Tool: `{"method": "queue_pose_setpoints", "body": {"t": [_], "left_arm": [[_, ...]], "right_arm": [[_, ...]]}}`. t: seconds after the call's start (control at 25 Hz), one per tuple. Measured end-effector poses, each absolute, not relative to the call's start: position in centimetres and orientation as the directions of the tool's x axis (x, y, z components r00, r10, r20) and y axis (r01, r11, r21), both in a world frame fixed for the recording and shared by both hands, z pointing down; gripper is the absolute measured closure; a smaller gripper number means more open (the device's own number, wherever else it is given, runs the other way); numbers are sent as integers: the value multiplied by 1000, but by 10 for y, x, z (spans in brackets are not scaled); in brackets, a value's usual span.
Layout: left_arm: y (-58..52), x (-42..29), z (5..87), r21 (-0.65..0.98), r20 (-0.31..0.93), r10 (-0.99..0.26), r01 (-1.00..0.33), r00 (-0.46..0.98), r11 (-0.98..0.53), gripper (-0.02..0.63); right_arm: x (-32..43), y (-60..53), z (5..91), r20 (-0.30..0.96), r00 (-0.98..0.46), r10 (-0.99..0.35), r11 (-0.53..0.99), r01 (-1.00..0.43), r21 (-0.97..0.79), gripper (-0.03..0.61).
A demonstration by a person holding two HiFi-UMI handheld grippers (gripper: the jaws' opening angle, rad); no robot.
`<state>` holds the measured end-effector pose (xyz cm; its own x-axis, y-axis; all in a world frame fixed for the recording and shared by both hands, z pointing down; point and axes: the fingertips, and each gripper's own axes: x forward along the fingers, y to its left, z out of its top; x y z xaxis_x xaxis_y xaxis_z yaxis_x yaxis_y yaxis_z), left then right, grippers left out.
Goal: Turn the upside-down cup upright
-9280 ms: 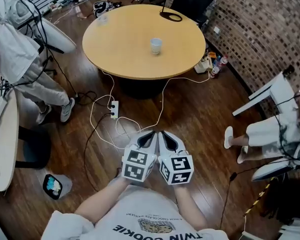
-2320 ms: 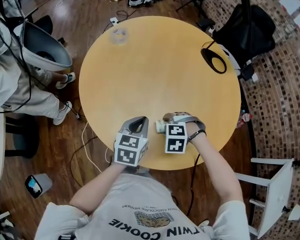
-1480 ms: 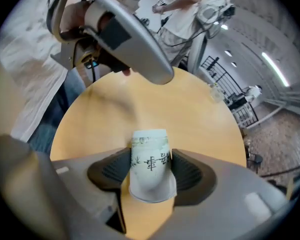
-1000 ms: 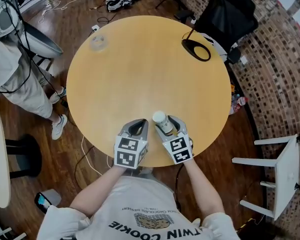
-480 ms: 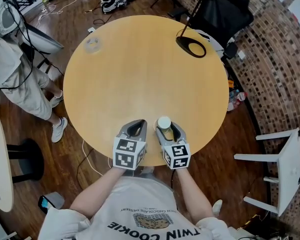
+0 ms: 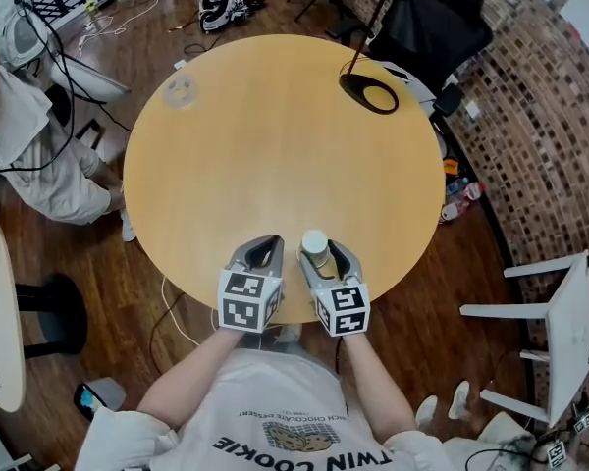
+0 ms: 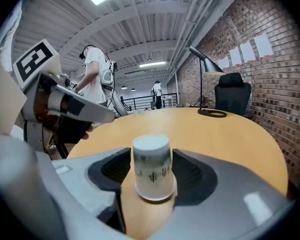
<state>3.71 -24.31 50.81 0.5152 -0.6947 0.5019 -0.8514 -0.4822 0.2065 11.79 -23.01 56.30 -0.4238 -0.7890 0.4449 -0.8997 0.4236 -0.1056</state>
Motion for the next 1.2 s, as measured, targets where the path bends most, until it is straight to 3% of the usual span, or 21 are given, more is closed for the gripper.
{"method": "queue_pose_setpoints", "body": {"t": [0.56, 0.72, 1.0, 1.2], "left_arm": [[-188, 41, 508, 191, 500, -712, -865, 493, -465, 611], [-166, 35, 504, 200, 485, -708, -853, 514, -482, 611], [-100, 2, 498, 218, 450, -703, -831, 551, -511, 611], [-42, -26, 488, 213, 415, -699, -810, 582, -547, 611]], "right_arm": [[122, -194, 531, 396, -431, -811, 418, -900, -123, 325], [111, -173, 514, 363, -448, -817, 396, -894, -212, 327], [68, -111, 498, 351, -443, -825, 395, -896, -203, 337], [36, -52, 487, 326, -416, -849, 361, -907, -216, 394]]}}
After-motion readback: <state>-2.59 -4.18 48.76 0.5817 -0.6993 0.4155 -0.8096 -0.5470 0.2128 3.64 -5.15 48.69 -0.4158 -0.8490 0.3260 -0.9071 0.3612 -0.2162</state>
